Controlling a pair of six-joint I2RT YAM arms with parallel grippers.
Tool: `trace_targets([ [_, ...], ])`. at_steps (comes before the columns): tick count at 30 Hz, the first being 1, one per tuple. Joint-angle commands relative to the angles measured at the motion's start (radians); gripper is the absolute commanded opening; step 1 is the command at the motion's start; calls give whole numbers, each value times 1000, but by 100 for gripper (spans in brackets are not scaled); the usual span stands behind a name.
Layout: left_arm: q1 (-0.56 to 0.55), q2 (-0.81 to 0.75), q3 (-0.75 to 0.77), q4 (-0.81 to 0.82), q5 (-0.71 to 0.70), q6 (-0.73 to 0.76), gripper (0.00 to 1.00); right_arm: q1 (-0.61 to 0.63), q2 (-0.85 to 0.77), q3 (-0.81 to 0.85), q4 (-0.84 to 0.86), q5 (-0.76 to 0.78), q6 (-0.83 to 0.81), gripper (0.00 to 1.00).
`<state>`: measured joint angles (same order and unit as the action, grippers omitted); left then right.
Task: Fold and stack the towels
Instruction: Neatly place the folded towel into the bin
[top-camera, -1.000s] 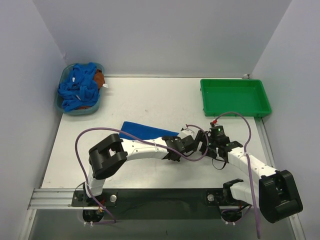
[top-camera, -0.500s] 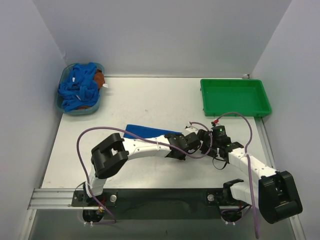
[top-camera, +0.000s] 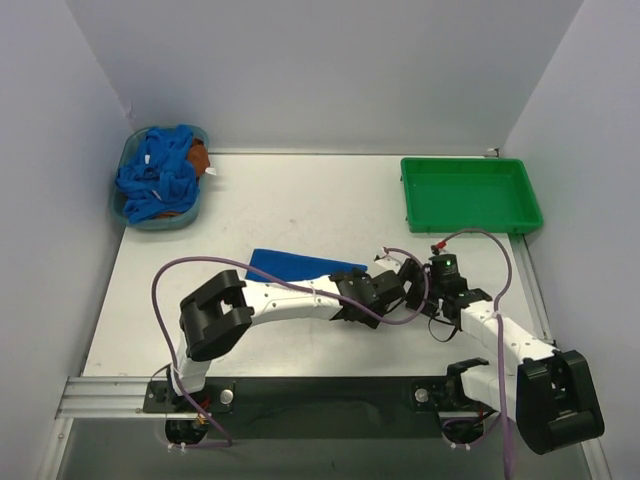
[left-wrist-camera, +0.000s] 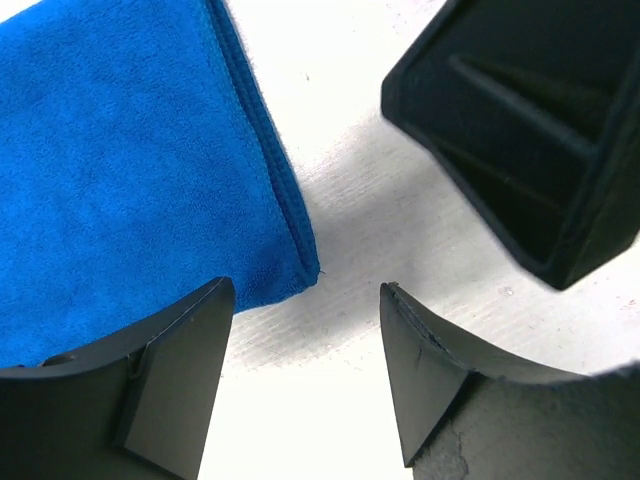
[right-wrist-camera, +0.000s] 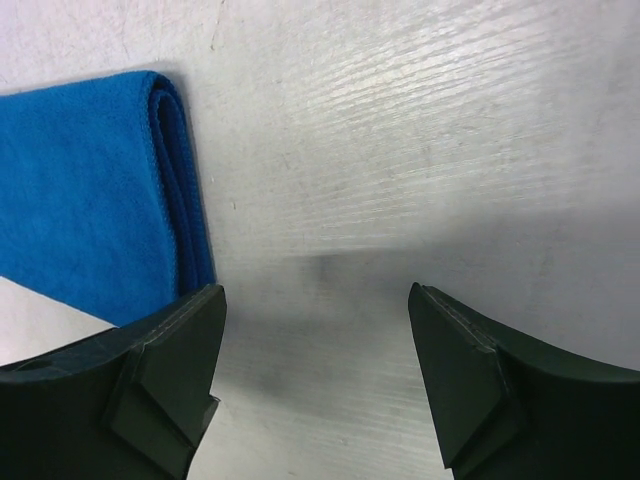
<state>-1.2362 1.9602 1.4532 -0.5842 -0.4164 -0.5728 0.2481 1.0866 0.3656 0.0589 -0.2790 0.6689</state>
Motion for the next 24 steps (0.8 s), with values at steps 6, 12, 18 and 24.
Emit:
trace_targets([
  [6, -9, 98, 30, 26, -65, 56, 66, -62, -59, -45, -19, 14, 28, 75],
  [12, -8, 138, 9, 11, -73, 36, 49, -81, -77, -59, -19, 0, 31, 75],
  [18, 0, 135, -5, 12, -62, 24, 10, -102, -68, -66, 15, -48, 50, 76],
  [24, 40, 63, -20, 30, -1, 22, 0, -107, -19, -83, 131, -129, 122, 81],
])
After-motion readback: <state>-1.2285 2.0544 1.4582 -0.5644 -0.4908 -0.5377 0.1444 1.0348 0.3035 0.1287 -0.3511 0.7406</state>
